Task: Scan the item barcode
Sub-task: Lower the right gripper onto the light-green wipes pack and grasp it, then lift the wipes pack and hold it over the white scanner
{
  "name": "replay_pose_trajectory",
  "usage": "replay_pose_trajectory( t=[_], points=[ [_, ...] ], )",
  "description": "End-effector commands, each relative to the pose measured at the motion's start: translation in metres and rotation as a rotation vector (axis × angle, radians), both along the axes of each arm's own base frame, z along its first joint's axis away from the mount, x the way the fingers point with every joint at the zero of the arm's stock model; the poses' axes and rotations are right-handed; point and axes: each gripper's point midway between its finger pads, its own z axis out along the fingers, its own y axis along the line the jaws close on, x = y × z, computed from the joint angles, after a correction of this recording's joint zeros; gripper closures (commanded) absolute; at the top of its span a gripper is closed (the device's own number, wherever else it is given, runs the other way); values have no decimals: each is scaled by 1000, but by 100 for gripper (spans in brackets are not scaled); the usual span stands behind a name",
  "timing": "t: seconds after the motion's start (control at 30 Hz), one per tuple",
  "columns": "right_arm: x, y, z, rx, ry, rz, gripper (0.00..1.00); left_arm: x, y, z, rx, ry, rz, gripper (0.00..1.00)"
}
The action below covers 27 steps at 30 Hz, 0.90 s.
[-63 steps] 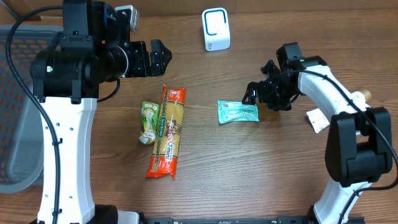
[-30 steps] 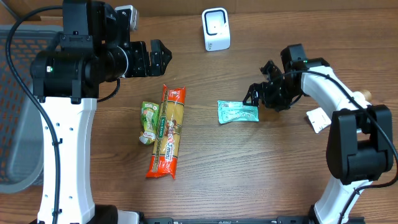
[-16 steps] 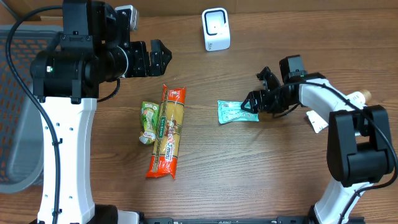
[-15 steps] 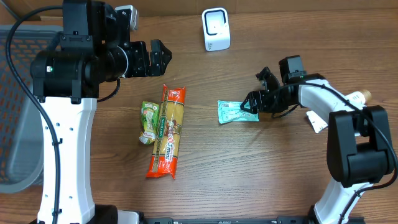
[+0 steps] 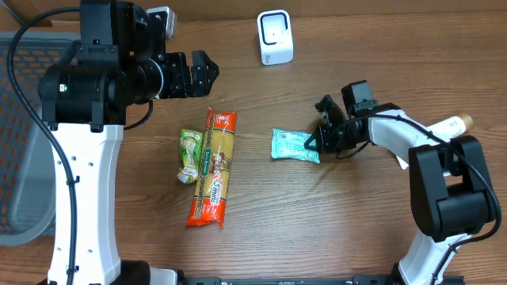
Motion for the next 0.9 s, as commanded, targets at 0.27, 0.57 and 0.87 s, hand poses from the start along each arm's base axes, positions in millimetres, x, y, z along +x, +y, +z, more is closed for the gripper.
replay_pose_trajectory(
  t=[0.27,0.57,0.87],
  points=[
    [-3,-6,42,245,143,-86,96,2,0,0,-6,2,-1,0],
    [-9,-8,169,251,-135,2,96,2,0,0,-6,2,-1,0],
    [-51,-28,284,176,-444,-16,96,2,0,0,-6,2,-1,0]
  ],
)
